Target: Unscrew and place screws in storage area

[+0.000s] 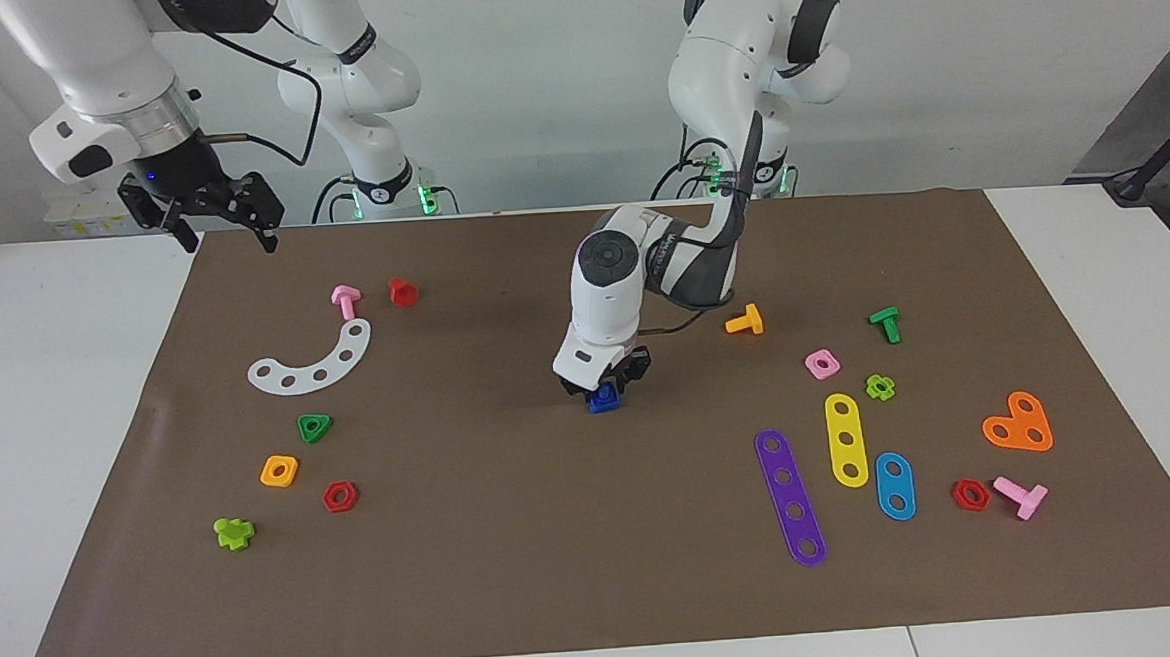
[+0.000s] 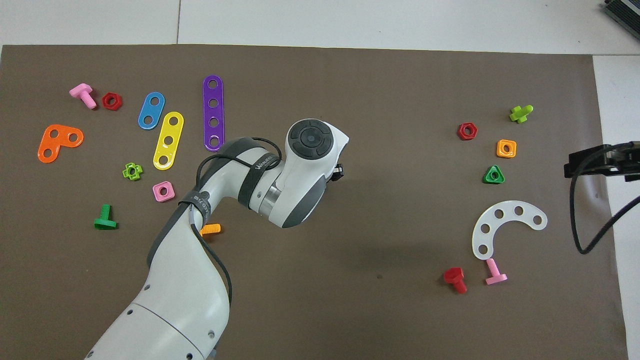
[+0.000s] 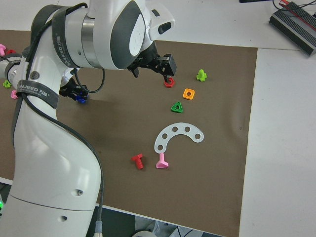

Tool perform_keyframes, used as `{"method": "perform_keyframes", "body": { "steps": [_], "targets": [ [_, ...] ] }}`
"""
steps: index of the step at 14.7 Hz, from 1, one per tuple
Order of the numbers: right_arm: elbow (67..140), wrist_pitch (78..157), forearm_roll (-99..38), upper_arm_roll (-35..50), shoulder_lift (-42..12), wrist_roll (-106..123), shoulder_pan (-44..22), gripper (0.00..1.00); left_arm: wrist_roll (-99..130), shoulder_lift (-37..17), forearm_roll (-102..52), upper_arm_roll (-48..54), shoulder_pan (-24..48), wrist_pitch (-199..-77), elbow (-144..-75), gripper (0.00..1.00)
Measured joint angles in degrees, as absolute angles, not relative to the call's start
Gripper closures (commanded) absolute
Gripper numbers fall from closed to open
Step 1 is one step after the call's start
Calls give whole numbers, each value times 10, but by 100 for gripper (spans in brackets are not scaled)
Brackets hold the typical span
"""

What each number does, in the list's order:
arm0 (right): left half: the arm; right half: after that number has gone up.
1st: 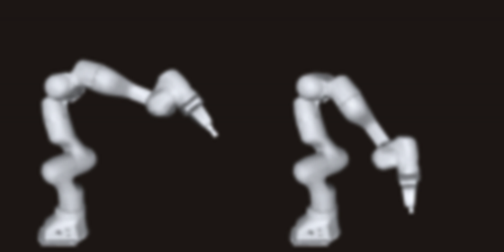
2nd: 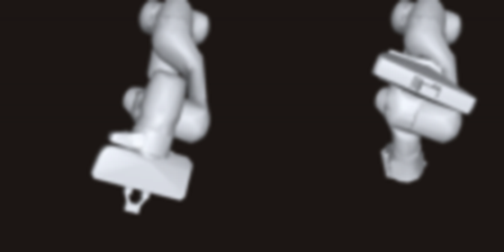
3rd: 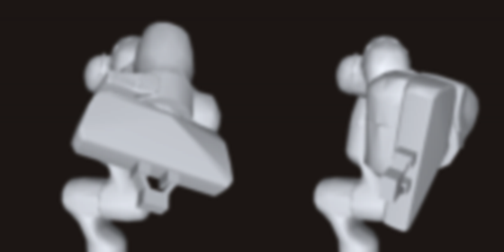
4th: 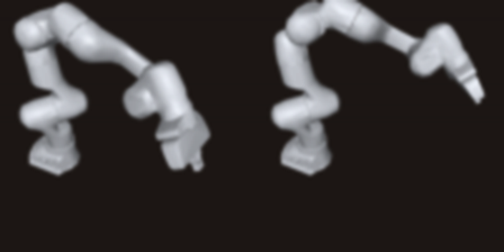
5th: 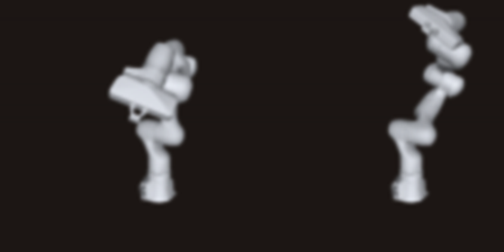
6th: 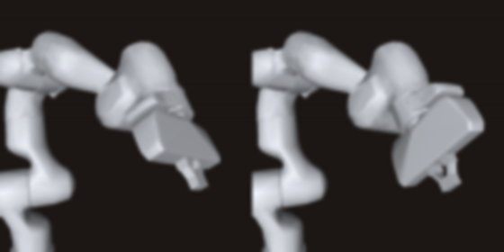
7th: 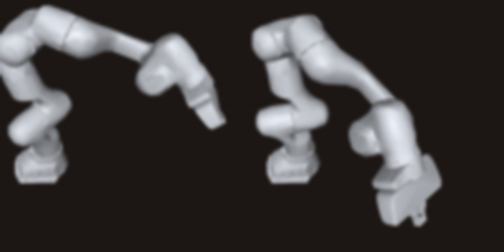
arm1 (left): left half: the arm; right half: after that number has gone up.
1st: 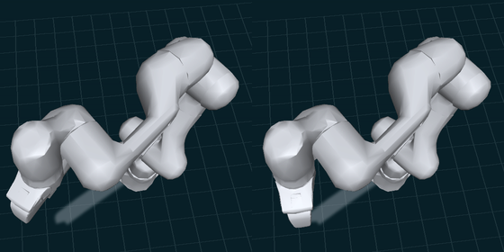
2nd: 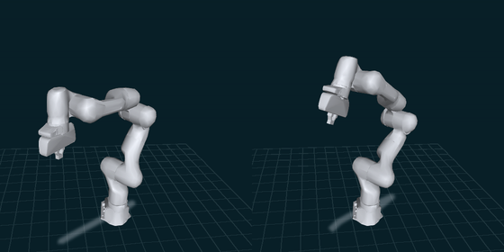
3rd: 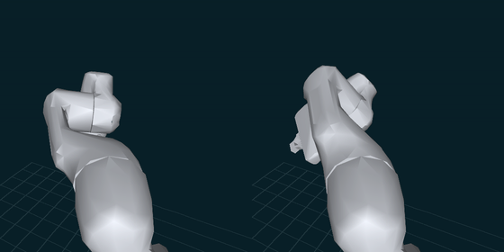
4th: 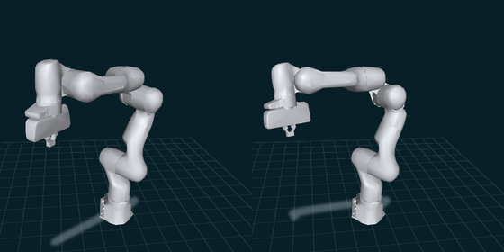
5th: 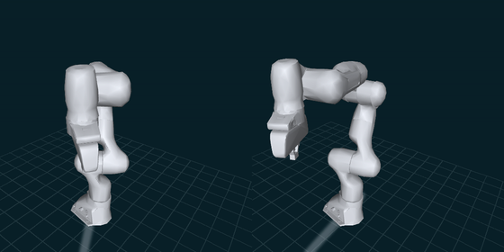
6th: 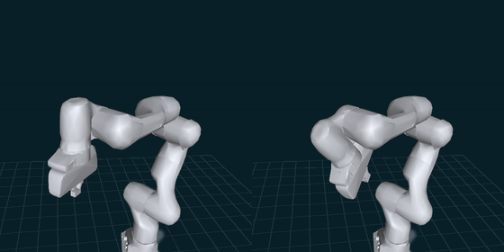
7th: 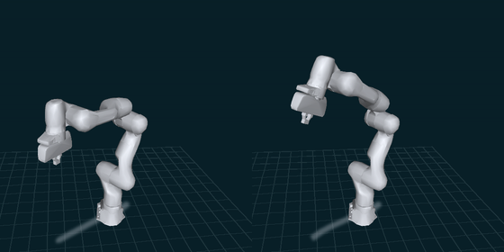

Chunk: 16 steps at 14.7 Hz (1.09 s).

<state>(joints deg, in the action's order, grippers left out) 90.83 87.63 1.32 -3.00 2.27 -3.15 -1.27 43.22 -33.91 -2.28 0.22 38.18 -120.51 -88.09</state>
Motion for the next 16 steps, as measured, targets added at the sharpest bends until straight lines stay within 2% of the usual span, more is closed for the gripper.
{"method": "perform_keyframes", "body": {
  "steps": [7, 16],
  "targets": [
    [908, 876, 13, -30, 23, -32, -13, 0, 434, -339, -25, 2, 382, -1204, -878, 54],
    [908, 876, 13, -30, 23, -32, -13, 0, 435, -339, -25, 1, 382, -1181, -869, 54]
  ]
}}
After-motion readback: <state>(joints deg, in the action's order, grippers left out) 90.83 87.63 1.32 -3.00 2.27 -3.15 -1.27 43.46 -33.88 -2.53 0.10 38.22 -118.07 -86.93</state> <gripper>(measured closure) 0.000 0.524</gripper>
